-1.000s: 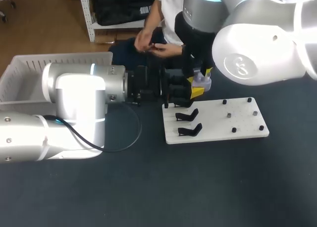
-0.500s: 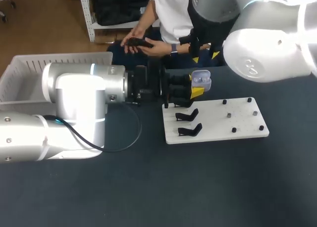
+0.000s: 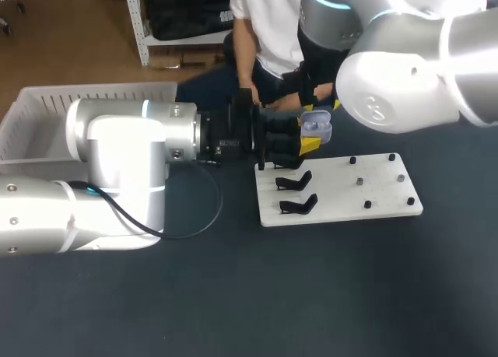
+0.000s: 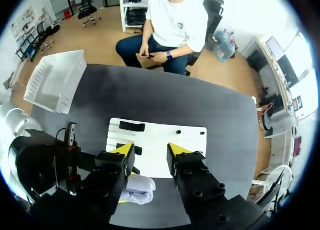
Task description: Pick up each earbud case from the left stands, insert the matching earbuds, close the lid, and place the case in the box.
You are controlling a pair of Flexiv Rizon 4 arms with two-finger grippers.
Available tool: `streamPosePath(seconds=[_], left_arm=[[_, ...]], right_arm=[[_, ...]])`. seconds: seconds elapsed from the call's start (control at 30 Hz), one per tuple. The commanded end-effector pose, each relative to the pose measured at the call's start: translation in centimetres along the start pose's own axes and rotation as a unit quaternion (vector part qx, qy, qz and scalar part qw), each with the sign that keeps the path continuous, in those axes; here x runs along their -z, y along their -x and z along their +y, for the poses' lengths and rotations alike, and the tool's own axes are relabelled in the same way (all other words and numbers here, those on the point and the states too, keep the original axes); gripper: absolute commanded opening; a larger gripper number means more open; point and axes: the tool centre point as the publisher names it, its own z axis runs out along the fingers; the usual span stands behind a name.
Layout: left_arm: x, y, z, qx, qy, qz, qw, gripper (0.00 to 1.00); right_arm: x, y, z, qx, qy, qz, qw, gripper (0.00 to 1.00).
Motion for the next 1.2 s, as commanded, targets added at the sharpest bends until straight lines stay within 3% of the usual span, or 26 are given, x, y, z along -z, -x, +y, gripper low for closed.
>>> streamPosePath(seconds=[0.03, 1.0, 1.2], left_arm=[[0.0, -0.1, -0.3, -0.002, 0.005, -0.003, 1.000, 0.00], [0.0, -0.1, -0.3, -0.002, 0.005, -0.003, 1.000, 0.00], [0.0, -0.1, -0.3, -0.002, 0.005, -0.003, 1.000, 0.00]], right_arm=[[0.6, -1.1, -0.1, 0.000, 0.000, -0.005, 1.000, 0.42], [1.4, -2.7, -0.6, -0.019, 0.013, -0.008, 1.000, 0.45], [3.3, -2.7, -2.8, -0.052, 0.003, -0.040, 0.998, 0.49]])
